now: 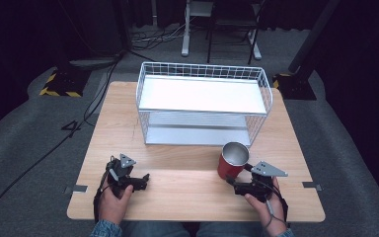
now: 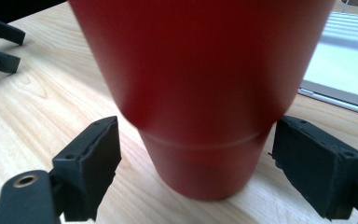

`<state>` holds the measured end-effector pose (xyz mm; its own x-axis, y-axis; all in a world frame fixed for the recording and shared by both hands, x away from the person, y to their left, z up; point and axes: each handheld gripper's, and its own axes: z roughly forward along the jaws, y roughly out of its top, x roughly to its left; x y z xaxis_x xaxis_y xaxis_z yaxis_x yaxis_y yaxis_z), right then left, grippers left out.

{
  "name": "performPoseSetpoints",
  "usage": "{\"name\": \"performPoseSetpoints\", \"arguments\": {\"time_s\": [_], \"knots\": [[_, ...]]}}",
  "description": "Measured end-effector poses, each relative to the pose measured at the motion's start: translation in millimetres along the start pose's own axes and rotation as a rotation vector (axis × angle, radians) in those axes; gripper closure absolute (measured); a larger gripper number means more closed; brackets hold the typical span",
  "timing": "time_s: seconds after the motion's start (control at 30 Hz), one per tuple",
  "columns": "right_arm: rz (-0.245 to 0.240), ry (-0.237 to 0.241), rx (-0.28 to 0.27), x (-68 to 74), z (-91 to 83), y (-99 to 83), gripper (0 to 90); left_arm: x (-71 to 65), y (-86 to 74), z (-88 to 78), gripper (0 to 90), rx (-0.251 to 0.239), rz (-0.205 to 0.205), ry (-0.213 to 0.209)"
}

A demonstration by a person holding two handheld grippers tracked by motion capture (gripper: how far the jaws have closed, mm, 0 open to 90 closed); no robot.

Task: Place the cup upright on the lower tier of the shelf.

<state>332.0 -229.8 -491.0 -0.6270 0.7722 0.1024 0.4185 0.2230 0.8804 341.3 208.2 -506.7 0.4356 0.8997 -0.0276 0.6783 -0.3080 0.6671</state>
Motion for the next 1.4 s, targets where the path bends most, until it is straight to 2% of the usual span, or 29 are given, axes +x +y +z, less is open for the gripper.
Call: {"name": "performPoseSetpoints", "arguments": {"time_s": [0.23, 0.57, 0.93, 1.4], "knots": [[0.03, -0.011, 0.007, -1.6, 12.6, 0.5, 15.6, 0.0, 0.0, 0.0, 0.2, 0.0, 0.0, 0.0], [0.031, -0.017, 0.015, -1.9, 24.5, 2.2, 13.3, 0.0, 0.0, 0.0, 0.2, 0.0, 0.0, 0.0], [0.0, -0.002, 0.053, -4.7, 30.8, 5.5, 14.4, 0.0, 0.0, 0.0, 0.2, 0.0, 0.0, 0.0], [-0.042, -0.045, 0.034, 0.2, 31.0, 5.5, 16.4, 0.0, 0.0, 0.1, 0.2, 0.0, 0.0, 0.0]]}}
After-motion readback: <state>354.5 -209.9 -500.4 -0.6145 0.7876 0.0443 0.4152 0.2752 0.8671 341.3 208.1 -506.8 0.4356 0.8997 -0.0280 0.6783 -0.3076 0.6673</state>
